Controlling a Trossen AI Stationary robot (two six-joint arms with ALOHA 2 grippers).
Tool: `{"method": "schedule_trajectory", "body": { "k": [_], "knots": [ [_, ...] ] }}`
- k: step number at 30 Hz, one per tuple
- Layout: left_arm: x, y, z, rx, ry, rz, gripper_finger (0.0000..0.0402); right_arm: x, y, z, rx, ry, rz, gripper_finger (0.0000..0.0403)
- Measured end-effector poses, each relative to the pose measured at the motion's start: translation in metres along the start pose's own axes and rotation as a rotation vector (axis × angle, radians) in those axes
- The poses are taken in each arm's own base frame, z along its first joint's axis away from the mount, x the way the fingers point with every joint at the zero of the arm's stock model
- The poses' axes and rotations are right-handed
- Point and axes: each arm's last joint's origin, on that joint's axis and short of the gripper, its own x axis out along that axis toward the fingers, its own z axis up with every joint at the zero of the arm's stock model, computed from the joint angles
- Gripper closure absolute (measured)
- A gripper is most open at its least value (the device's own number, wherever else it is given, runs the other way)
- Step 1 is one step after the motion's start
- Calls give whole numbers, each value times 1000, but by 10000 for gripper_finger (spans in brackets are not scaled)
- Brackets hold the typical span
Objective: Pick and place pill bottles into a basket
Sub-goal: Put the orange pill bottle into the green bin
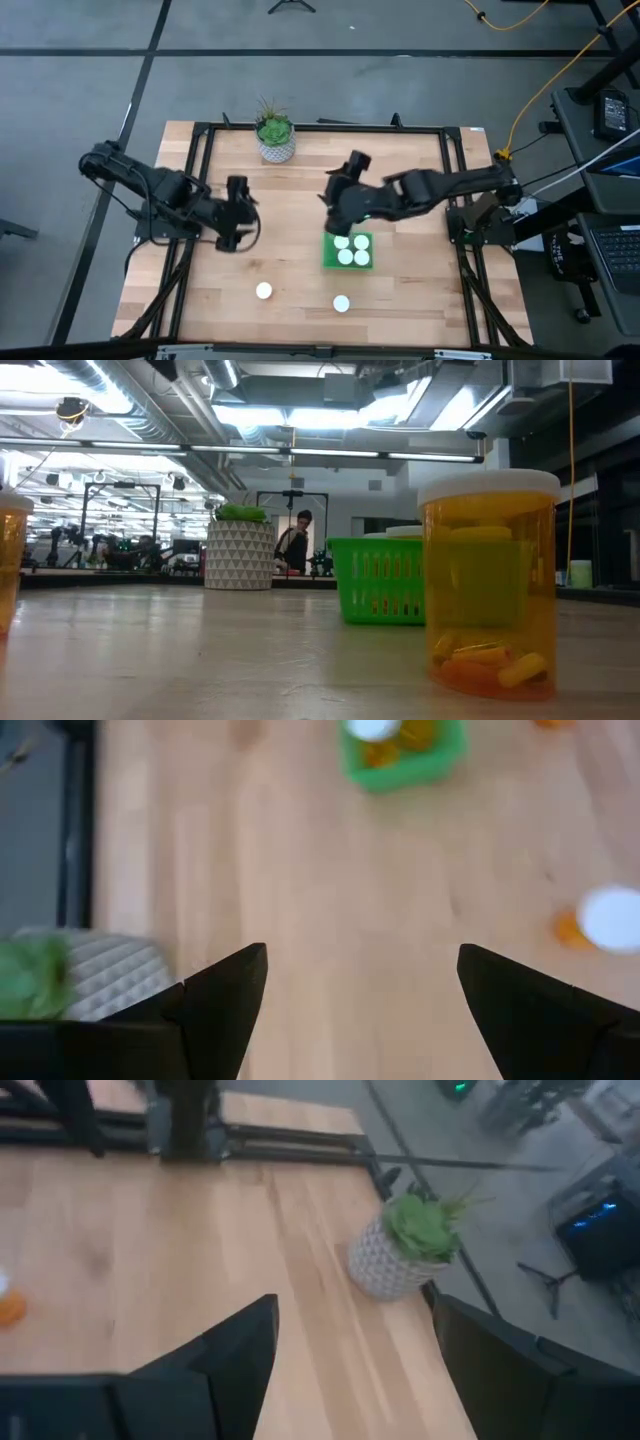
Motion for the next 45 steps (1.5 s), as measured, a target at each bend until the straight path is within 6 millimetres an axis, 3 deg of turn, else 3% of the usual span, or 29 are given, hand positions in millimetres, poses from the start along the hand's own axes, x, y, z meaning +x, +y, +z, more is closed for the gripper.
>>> {"method": "schedule_trajectory", "body": {
  "k": [6,12,17,22,25,32,39,45],
  "knots": [
    [13,-22,0,131,96,-27,79,-34,-30,-20,4,111,-8,136],
    [20,-16,-2,67,159,86,79,-55,-51,-67,55,153,-25,136],
    [23,-9,-6,-114,205,149,79,-68,-66,-119,175,57,15,136],
    [37,-24,-1,-193,237,137,79,-79,-74,-147,313,-126,135,136],
    [52,-42,1,-203,307,105,79,-83,-77,-153,328,-199,189,136],
    [82,-92,1,-288,399,45,73,-83,-76,-153,184,-225,202,136],
    [92,-125,4,-413,296,34,40,-83,-76,-153,130,-228,194,136],
    [93,-142,7,-455,295,-94,22,-83,-76,-153,123,-229,193,136]
  ]
}}
